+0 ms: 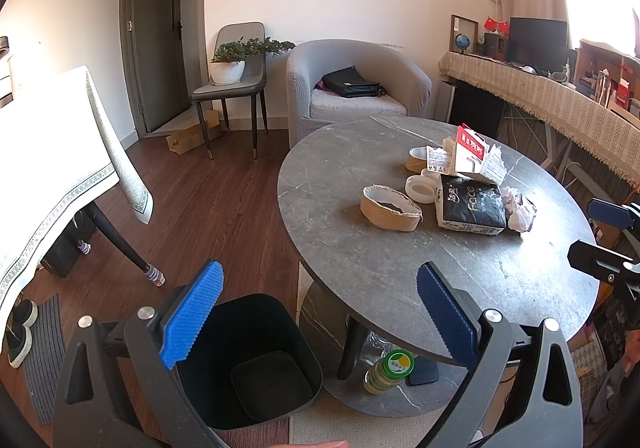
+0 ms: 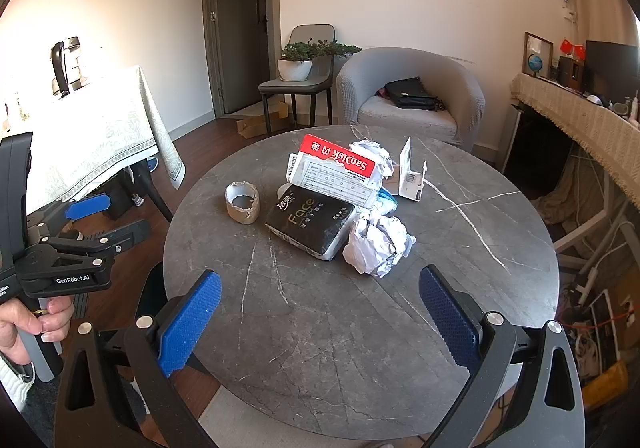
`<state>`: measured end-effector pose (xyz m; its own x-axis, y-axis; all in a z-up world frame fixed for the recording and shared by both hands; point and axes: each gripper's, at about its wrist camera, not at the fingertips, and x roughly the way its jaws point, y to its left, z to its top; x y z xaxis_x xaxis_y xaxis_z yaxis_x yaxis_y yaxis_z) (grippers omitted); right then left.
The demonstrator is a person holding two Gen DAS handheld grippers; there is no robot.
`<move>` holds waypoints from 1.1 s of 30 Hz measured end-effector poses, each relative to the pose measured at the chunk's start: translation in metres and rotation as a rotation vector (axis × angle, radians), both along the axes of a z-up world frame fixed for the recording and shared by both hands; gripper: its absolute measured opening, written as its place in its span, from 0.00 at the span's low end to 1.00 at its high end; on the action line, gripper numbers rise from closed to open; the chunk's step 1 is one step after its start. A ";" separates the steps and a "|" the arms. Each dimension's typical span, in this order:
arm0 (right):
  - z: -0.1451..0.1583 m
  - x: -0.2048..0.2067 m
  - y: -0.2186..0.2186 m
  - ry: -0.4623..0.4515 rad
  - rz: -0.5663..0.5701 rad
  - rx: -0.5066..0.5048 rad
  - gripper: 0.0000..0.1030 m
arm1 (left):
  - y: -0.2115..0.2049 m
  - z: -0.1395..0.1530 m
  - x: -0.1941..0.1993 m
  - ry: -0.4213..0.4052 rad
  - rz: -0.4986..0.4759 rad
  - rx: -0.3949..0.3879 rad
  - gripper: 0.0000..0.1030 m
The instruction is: Collect trash
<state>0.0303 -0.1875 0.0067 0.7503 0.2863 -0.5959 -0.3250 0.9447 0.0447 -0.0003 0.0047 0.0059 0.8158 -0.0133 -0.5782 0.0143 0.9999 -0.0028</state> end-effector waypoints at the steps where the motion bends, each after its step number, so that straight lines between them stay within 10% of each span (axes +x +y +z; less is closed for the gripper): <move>1: 0.000 0.000 0.000 0.001 -0.001 -0.002 0.97 | 0.000 0.000 0.000 0.000 -0.001 0.001 0.96; 21: -0.016 0.034 -0.023 0.061 -0.016 0.004 0.96 | -0.015 -0.008 0.032 0.034 -0.156 -0.023 0.94; 33: -0.032 0.081 -0.033 0.142 -0.030 -0.007 0.68 | -0.031 -0.018 0.083 0.101 -0.215 -0.017 0.87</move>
